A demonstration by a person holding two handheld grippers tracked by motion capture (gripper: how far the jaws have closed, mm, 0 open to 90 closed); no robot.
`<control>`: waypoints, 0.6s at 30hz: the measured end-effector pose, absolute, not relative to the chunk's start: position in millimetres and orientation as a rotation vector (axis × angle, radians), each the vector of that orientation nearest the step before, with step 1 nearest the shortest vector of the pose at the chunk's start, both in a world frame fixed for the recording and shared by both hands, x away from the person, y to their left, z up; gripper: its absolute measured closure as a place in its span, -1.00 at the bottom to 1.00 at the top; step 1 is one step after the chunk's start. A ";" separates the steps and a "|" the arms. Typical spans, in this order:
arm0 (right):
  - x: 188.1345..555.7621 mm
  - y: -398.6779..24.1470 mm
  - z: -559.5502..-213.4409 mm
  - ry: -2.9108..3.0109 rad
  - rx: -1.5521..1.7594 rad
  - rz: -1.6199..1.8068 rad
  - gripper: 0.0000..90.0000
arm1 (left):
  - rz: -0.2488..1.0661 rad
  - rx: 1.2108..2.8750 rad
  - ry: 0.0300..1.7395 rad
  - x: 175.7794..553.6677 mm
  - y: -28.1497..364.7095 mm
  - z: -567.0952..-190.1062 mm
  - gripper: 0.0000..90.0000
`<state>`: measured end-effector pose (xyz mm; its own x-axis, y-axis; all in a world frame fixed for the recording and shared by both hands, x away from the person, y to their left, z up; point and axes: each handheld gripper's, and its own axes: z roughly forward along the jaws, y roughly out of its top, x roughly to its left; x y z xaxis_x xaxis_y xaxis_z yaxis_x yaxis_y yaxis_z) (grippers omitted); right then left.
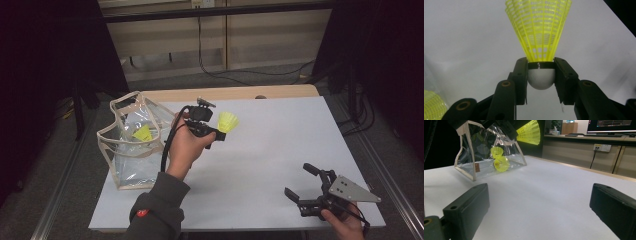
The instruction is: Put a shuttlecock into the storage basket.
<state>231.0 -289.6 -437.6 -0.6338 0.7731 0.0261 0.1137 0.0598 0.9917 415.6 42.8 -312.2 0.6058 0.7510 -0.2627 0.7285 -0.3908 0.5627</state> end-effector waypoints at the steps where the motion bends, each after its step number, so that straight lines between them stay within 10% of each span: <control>1: 231.0 -289.6 -437.7 1.811 0.885 1.618 -0.94 | 0.048 2.182 1.164 415.7 44.1 -310.6 0.45; 18: 231.1 -288.9 -437.9 1.815 0.884 1.621 -0.94 | 0.063 2.165 1.184 418.7 59.9 -293.3 0.45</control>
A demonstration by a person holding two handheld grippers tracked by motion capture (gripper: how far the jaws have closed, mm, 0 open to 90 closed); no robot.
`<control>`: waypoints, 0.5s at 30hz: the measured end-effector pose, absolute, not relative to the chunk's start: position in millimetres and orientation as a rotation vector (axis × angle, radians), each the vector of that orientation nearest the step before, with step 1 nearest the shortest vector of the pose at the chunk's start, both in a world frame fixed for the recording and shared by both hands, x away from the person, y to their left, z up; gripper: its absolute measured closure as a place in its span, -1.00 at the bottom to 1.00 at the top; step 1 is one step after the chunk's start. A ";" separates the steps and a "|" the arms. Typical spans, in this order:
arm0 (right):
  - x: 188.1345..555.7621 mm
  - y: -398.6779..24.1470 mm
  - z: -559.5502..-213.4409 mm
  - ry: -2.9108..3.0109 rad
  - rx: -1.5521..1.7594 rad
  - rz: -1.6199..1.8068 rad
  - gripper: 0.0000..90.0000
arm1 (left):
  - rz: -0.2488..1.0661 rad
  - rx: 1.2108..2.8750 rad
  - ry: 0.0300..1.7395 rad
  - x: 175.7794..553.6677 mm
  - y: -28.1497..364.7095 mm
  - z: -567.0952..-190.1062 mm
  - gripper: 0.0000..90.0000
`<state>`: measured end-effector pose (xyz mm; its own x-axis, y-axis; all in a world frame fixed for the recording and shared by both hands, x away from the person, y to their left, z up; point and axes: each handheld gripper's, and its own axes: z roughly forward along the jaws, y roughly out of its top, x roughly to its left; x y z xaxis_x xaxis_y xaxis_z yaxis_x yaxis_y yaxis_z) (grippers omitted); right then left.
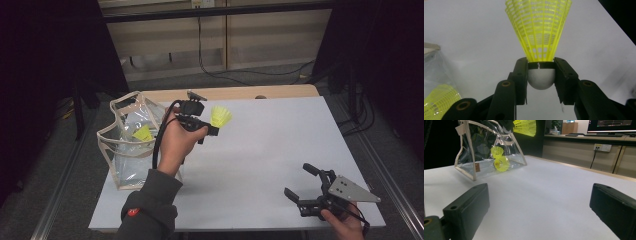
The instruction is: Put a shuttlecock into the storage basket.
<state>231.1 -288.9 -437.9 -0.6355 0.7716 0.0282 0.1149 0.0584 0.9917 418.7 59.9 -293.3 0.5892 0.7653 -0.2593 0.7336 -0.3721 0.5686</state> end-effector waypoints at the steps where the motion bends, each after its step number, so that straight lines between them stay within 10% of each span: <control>1: 231.0 -288.9 -437.9 1.815 0.885 1.621 -0.94 | 0.062 2.162 1.188 418.5 60.3 -292.4 0.44; 15: 230.8 -288.4 -438.0 1.817 0.889 1.622 -0.94 | 0.064 2.160 1.202 420.2 68.8 -278.9 0.45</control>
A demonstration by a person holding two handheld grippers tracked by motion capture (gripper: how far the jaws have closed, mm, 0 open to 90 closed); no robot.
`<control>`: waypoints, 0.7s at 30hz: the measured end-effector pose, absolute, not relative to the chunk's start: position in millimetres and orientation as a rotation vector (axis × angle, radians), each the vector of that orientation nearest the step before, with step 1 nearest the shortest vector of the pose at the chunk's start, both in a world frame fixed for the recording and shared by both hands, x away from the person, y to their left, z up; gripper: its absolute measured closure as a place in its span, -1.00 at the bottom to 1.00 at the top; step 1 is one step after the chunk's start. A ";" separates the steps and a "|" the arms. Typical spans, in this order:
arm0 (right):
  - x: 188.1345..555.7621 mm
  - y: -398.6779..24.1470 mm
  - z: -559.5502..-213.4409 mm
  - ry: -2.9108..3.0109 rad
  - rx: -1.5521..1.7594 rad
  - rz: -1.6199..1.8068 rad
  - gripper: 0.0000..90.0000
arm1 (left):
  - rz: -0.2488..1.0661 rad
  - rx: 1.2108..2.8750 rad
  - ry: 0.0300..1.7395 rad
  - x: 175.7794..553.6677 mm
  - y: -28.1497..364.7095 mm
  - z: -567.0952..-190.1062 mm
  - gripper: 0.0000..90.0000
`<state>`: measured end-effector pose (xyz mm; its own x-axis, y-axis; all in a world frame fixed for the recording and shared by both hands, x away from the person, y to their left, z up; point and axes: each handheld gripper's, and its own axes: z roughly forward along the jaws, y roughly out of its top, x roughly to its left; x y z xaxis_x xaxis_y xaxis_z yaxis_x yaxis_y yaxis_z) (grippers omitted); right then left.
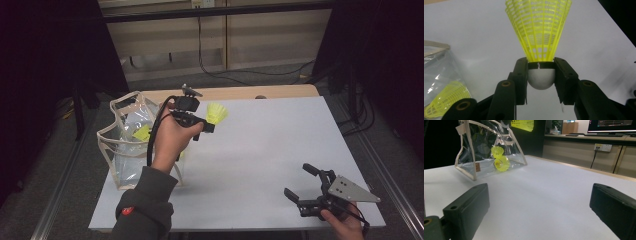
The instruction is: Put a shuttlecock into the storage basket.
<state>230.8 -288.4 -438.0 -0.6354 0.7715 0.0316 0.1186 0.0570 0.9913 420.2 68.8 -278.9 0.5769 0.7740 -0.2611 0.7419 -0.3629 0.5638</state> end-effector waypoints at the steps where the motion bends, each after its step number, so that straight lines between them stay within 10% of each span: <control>1: 230.8 -288.4 -437.9 1.817 0.888 1.621 -0.94 | 0.070 2.160 1.206 420.1 69.3 -277.8 0.45; 21: 230.8 -288.6 -438.3 1.819 0.890 1.620 -0.94 | 0.083 2.159 1.234 421.1 77.9 -257.7 0.45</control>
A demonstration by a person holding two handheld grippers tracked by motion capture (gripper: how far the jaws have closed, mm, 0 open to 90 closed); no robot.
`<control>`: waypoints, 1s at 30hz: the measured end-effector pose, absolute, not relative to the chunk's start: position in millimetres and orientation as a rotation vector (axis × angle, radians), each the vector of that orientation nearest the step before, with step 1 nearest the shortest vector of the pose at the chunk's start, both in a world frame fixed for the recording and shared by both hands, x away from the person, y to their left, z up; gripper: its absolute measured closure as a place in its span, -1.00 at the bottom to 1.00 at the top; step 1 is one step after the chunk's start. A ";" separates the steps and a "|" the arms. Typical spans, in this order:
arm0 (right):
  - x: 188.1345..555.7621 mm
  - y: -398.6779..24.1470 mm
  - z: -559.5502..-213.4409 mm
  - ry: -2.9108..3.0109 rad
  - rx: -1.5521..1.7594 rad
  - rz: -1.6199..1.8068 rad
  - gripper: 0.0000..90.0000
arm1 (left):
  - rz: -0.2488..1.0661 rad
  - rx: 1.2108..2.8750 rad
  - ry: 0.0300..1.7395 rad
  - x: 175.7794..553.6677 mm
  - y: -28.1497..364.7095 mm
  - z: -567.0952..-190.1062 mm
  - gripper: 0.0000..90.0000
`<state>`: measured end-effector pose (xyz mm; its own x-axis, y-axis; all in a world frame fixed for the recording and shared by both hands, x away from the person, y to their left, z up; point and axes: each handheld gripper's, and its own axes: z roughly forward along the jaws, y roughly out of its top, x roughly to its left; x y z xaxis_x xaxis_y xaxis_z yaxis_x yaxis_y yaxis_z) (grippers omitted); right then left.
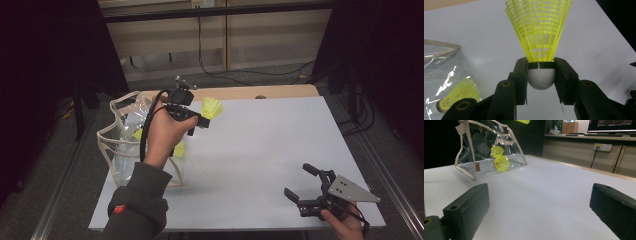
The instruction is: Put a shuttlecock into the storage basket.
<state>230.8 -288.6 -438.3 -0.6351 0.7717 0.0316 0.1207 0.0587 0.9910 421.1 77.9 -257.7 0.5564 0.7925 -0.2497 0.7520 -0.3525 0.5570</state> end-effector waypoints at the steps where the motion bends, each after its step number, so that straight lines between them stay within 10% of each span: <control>1: 230.8 -288.4 -438.4 1.817 0.893 1.621 -0.94 | 0.081 2.161 1.232 421.4 78.5 -256.7 0.45; 30: 231.6 -288.4 -439.1 1.814 0.892 1.622 -0.94 | 0.110 2.146 1.265 424.3 93.1 -239.4 0.45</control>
<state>231.6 -288.4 -439.1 -0.6335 0.7730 0.0334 0.1194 0.0550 0.9913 424.3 93.1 -239.4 0.5339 0.8113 -0.2381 0.7582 -0.3347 0.5596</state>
